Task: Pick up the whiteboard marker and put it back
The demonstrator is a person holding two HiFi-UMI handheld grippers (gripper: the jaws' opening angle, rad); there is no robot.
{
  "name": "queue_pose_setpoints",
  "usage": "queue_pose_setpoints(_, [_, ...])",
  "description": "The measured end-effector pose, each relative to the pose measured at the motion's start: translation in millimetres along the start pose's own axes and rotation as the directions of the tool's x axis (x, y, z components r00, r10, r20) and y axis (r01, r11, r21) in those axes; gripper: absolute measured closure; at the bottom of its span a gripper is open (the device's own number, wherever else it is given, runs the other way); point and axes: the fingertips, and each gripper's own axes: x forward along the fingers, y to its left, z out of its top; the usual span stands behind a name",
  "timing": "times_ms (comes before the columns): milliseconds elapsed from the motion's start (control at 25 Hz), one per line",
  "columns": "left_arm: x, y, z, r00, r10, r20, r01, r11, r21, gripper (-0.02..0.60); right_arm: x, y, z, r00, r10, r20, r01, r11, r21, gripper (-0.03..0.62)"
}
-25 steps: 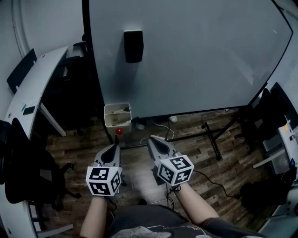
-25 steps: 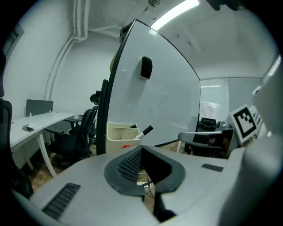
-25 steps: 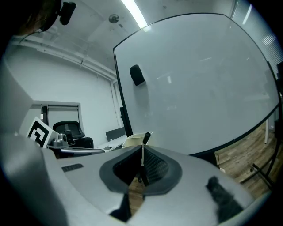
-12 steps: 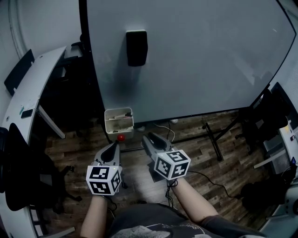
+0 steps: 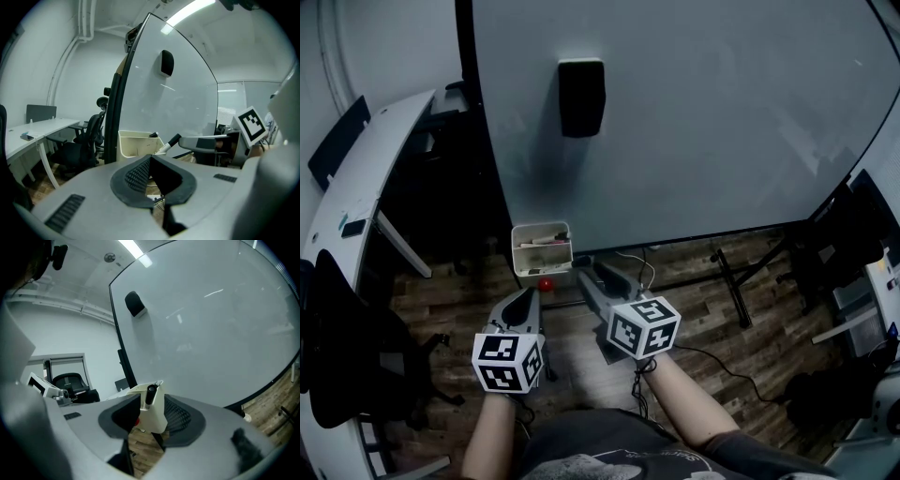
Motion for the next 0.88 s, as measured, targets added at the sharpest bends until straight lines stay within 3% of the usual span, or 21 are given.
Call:
queue_pose_setpoints(560, [2.4, 8.9, -1.6, 1.000, 0.017, -0.011, -0.017, 1.000, -0.009, 0.568, 25.2, 3.3, 6.6, 0.999, 0.038, -0.018, -0.038, 0.999, 0.008, 0.451])
queue_pose_setpoints(680, [3.2, 11.2, -2.0, 1.000, 0.020, -0.012, -0.020, 1.000, -0.011, 0.568, 27.2, 6.6, 5.1, 0.998, 0.053, -0.026, -0.054, 0.999, -0.009, 0.498])
queue_pose_setpoints(880, [4.6, 14.0, -2.8, 1.000, 0.025, -0.010, -0.025, 0.999, -0.022, 0.568, 28.5, 13.5, 8.3, 0.997, 0.078, -0.004, -0.078, 0.996, -0.035, 0.511])
